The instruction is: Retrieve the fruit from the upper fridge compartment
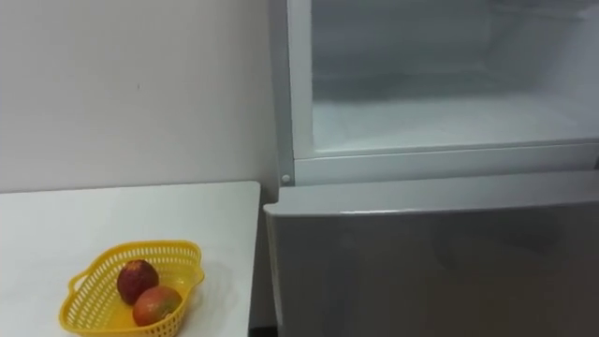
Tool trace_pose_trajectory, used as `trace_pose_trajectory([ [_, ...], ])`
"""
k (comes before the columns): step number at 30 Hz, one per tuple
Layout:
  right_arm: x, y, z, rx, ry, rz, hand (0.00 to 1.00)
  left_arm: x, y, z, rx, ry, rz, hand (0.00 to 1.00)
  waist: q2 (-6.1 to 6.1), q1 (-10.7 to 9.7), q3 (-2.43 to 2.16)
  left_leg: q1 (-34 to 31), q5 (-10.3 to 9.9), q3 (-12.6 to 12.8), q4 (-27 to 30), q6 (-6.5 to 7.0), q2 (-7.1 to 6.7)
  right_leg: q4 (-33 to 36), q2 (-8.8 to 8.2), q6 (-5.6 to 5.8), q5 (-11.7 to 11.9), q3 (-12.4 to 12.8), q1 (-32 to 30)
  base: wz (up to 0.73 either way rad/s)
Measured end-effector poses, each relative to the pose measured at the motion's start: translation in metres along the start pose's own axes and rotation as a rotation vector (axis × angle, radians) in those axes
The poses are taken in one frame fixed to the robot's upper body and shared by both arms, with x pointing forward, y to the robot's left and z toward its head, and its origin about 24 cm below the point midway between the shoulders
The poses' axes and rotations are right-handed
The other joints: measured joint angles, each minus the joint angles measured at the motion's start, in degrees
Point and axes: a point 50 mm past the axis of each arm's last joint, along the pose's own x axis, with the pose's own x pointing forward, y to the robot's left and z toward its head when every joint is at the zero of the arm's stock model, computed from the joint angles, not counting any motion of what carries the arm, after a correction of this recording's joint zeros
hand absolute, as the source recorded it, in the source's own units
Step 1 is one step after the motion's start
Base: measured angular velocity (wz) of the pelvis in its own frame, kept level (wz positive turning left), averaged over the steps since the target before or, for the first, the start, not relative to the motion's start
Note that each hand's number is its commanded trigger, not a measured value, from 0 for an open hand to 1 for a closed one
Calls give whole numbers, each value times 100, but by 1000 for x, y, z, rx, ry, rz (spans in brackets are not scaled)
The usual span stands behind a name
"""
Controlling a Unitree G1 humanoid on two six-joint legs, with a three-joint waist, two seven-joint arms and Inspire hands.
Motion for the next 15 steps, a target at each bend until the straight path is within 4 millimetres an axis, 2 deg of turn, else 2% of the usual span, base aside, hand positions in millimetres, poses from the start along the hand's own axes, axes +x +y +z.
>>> trace_pose_trajectory([
  [3,-3,-9,-18,29,109,-82,0,0,1,-2,-36,-3,25,0,8,0,-1,26,0,7,4,0,-5,11,-3,1,1,-10,4,-2],
  [7,-7,-21,-39,165,290,-214,0,-1,2,-5,-37,5,49,0,11,-89,3,24,0,-2,6,0,-14,-22,-21,7,-7,-61,17,2],
  [11,-6,-32,-46,322,395,-324,0,-1,2,-6,-40,5,55,0,2,-126,9,26,0,-1,1,0,-27,-2,-24,19,-34,-26,-9,0],
  [15,4,-49,-40,528,435,-468,0,-2,5,-3,-57,-13,66,0,-52,-206,3,-21,1,-24,3,1,-34,20,-31,26,-55,-19,-62,4],
])
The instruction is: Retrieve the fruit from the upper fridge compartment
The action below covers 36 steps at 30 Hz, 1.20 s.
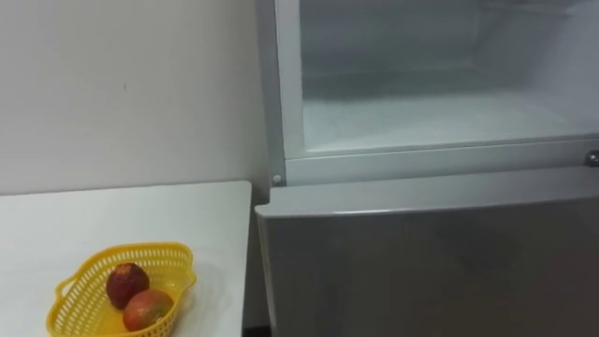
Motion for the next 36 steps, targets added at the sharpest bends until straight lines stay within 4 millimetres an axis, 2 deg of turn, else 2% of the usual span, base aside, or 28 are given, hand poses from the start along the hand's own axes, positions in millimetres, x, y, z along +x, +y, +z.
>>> trace_pose_trajectory([
  [4,12,-7,18,209,19,-110,0,-1,3,5,-14,-26,12,0,-82,-20,13,-11,0,41,5,0,8,33,8,-7,-4,16,-39,-6],
  [7,16,-11,25,275,18,-125,0,-1,6,9,-26,-47,18,0,-111,-59,12,-16,0,42,3,0,6,10,7,-7,-3,26,-40,0],
  [10,18,-6,43,437,43,-94,0,-2,10,6,-45,-60,34,0,-120,-122,12,-6,0,170,-2,0,12,23,7,-6,-3,65,-61,-9],
  [15,19,3,65,553,-3,-26,0,-4,15,5,-76,-75,59,0,-149,-163,9,-90,0,196,-1,0,14,69,11,-6,-3,108,-184,-6],
  [18,19,4,72,585,-32,-5,0,-4,18,4,-99,-79,70,0,-169,-153,11,-144,0,196,1,0,15,83,11,-6,-3,114,-248,0],
  [25,11,24,91,642,-96,179,0,-6,21,0,-131,-74,62,0,-205,-166,14,-132,0,200,2,0,18,77,11,-7,-2,117,-225,0],
  [31,10,27,107,698,-158,230,0,-7,22,-3,-139,-70,66,0,-198,-174,19,-141,0,197,1,0,18,71,10,-7,-2,117,-213,1],
  [36,8,29,112,710,-171,245,0,-7,22,-4,-140,-68,67,0,-196,-164,20,-137,0,197,1,0,20,77,12,-7,-3,123,-196,0],
])
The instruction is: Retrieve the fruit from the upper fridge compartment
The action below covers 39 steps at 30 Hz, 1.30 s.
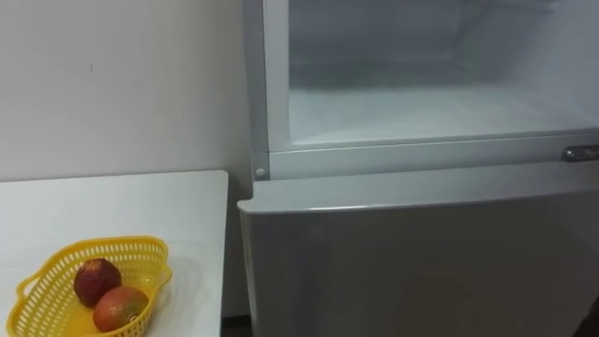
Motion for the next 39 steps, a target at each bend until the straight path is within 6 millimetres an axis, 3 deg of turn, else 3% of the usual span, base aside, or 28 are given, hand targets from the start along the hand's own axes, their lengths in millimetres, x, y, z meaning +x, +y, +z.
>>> trace_pose_trajectory([
  [25,-5,45,-7,159,24,176,0,0,-1,-2,11,10,-2,0,50,-4,16,56,0,-51,3,0,-5,-3,-14,-1,1,-90,50,1],
  [39,-16,70,-8,-62,-105,348,0,0,-7,-8,34,42,-19,0,48,38,19,50,1,-43,3,0,-4,3,-12,-3,2,-83,38,0],
])
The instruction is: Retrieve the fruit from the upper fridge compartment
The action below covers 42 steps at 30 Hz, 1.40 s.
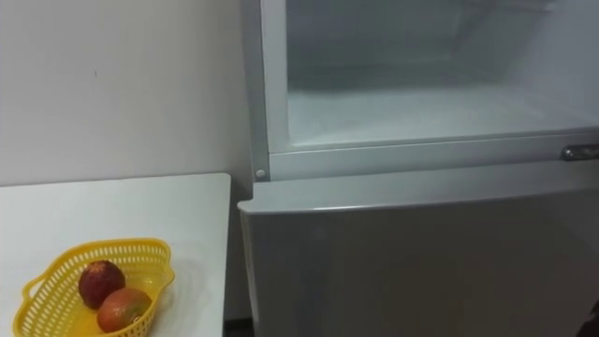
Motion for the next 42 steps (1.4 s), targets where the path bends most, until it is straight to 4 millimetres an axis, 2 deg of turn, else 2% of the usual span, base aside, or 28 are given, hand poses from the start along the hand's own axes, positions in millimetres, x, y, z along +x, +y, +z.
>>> trace_pose_trajectory([
  [5,0,10,-1,-58,-5,69,0,0,-1,-1,5,5,-11,0,-46,44,18,-17,0,-15,42,0,-2,0,-7,0,0,-22,19,0],
  [11,-10,25,-14,-162,11,197,0,0,-3,-5,3,23,-18,0,-105,142,20,-5,0,-42,44,0,1,12,-4,-8,6,-36,29,0],
  [18,-21,38,-35,-256,85,353,0,1,-6,-5,21,32,-45,0,-151,409,24,-7,0,-155,45,0,-2,-26,-10,-10,11,-142,113,7],
  [25,-33,40,-57,-391,132,476,0,2,-15,-5,108,65,-87,0,-151,517,27,-1,2,-246,63,-3,24,-32,-6,-41,27,-254,154,3],
  [34,-33,29,-64,-396,152,471,0,2,-20,-5,125,77,-118,0,-137,614,47,98,2,-322,79,-3,33,-111,-2,-59,52,-338,312,3],
  [42,-34,26,-66,-398,161,486,0,2,-20,-9,123,94,-120,0,-99,613,37,95,2,-332,79,-6,43,-108,11,-73,78,-338,314,0],
])
